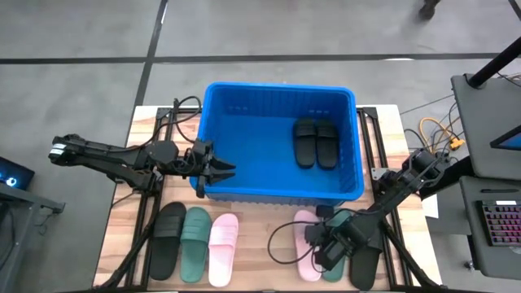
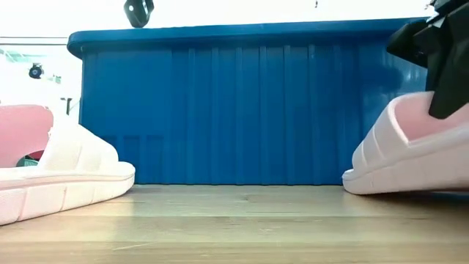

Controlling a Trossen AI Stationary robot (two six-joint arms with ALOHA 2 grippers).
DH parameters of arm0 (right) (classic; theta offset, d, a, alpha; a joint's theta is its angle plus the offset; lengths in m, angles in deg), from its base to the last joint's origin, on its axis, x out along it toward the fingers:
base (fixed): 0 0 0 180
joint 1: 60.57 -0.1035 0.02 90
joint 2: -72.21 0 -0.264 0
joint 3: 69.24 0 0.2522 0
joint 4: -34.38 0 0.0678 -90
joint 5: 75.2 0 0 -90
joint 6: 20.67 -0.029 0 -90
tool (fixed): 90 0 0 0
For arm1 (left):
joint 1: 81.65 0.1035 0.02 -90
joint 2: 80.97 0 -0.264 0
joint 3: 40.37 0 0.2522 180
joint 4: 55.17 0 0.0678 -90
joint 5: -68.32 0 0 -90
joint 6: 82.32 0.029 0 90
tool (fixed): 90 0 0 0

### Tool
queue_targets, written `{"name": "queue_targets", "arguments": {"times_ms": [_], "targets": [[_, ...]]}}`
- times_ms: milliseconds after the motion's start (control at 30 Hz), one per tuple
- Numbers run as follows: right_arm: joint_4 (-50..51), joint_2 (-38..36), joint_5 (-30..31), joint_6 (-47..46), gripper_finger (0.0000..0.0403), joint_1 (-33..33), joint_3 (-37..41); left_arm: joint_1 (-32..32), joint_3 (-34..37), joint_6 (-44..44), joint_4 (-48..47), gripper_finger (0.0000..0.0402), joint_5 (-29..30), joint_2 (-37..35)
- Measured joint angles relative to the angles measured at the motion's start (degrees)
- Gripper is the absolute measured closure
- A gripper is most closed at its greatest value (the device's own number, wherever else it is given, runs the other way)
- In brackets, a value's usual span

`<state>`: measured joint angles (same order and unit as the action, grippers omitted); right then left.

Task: Pick and place slides into bin
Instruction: Put the right pink slide into the blue bin

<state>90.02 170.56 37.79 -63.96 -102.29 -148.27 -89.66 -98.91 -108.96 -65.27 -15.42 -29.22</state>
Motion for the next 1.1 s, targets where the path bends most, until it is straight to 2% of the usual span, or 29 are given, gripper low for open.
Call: {"name": "queue_targets", "arguments": {"times_ms": [400, 600, 1100], "targets": [[3.9, 0.0, -0.1, 0.5, 0.0390, 0.0, -5.3, 0.0, 0.0, 0.0, 0.1, 0.0291, 0.0, 0.0], [7.4, -0.1, -0.1, 4.3, 0.0390, 0.0, -10.3, 0.0, 0.0, 0.0, 0.1, 0.0291, 0.0, 0.0], [24.0, -0.1, 0.1, 5.6, 0.0390, 0.0, -21.7, 0.0, 0.0, 0.0, 0.4, 0.0291, 0.0, 0.0]]}}
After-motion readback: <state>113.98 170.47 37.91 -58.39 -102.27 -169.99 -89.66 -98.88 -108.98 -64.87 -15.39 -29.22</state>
